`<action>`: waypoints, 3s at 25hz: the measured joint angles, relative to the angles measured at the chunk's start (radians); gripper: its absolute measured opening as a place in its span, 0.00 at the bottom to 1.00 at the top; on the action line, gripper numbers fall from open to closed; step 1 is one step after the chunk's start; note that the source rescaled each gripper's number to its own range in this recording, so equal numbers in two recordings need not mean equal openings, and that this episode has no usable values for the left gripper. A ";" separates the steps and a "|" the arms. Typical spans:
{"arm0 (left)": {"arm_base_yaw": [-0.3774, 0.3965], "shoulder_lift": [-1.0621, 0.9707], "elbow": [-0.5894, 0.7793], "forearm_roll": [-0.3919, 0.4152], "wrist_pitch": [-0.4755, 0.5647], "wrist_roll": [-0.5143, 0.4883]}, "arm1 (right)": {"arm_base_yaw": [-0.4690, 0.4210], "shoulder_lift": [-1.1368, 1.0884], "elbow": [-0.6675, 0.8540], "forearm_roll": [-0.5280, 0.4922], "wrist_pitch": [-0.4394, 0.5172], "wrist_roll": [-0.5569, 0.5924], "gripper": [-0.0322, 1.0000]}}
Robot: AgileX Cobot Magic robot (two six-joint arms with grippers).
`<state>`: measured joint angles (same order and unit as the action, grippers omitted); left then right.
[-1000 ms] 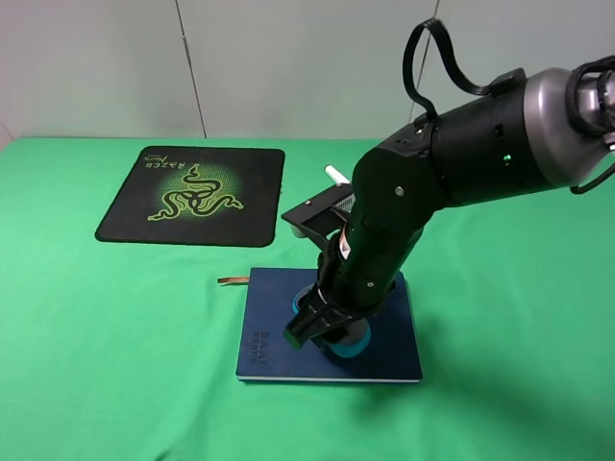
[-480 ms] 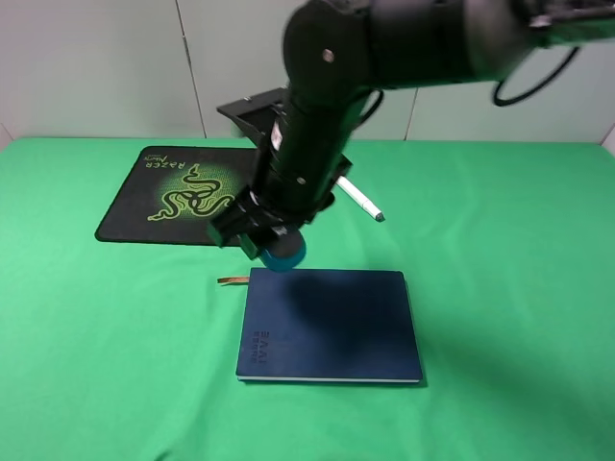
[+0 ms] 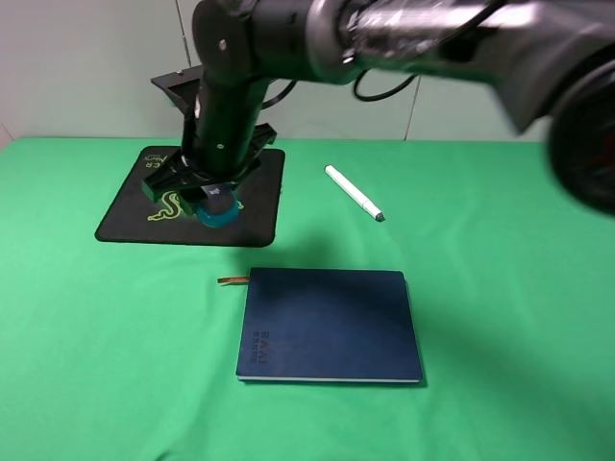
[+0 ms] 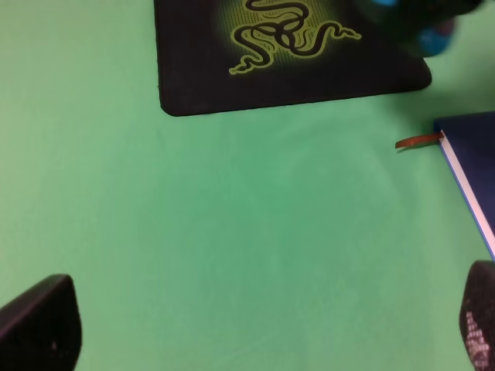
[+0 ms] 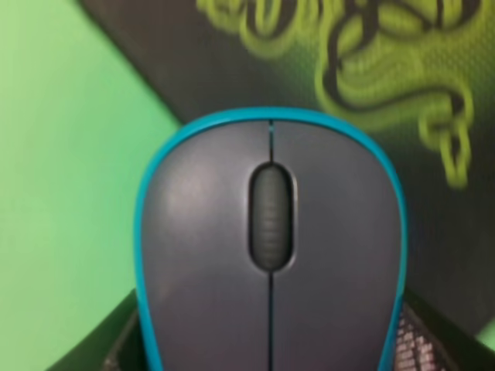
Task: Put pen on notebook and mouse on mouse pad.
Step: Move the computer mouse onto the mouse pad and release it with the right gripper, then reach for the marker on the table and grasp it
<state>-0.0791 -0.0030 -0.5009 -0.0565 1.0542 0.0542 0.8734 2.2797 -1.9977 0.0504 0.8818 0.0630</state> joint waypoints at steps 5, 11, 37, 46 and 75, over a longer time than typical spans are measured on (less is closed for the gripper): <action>0.000 0.000 0.000 0.000 0.000 0.000 | -0.020 0.191 -0.220 -0.011 -0.033 0.000 0.55; 0.000 0.000 0.000 0.000 0.000 0.000 | -0.087 0.340 -0.334 -0.018 -0.096 0.000 0.55; 0.000 0.000 0.000 0.000 0.000 0.000 | -0.106 0.345 -0.345 -0.033 -0.151 0.003 0.99; 0.000 0.000 0.000 0.000 0.000 0.000 | -0.106 0.281 -0.345 -0.044 -0.032 0.004 1.00; 0.000 0.000 0.000 0.000 0.000 0.000 | -0.281 0.155 -0.262 -0.219 0.330 -0.012 1.00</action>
<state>-0.0791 -0.0030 -0.5009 -0.0565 1.0542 0.0542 0.5926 2.4351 -2.2593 -0.1686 1.2121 0.0507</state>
